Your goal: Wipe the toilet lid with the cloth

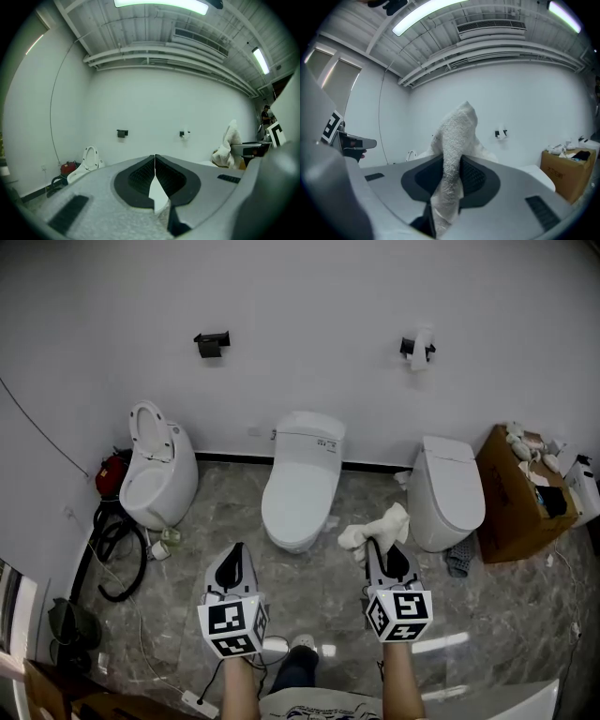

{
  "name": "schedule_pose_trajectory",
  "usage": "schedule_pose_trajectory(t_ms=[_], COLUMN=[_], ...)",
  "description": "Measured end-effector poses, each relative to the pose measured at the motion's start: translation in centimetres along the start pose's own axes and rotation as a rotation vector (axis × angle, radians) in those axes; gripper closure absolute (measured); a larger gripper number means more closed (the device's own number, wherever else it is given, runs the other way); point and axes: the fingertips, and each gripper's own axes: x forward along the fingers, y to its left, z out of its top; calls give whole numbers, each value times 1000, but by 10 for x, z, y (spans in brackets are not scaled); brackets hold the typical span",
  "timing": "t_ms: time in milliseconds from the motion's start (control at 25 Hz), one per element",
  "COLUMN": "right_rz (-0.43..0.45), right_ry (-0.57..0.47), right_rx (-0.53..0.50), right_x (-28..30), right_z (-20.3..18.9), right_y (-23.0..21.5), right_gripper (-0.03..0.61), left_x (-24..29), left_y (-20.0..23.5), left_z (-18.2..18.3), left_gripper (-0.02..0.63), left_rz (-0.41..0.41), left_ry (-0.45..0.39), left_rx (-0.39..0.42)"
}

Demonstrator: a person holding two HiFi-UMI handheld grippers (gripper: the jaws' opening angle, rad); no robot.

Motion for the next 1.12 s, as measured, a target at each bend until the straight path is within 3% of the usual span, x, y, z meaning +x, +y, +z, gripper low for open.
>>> schedule_pose_trajectory(t_ms=[280, 560, 1120], right_rz=[-28, -44, 25], right_ry=[-6, 17, 53], right_rx=[-8, -7, -19], right_x=[81, 133, 266], right_z=[11, 7, -3], right_y=[-8, -15, -28], right_gripper=[489, 489, 489], left_x=[89, 144, 244], left_y=[24, 40, 84], left_z=[22, 20, 16], left_gripper=[604, 604, 604], left_rz=[-33, -45, 44], left_ry=[-17, 5, 27], left_rx=[7, -7, -33])
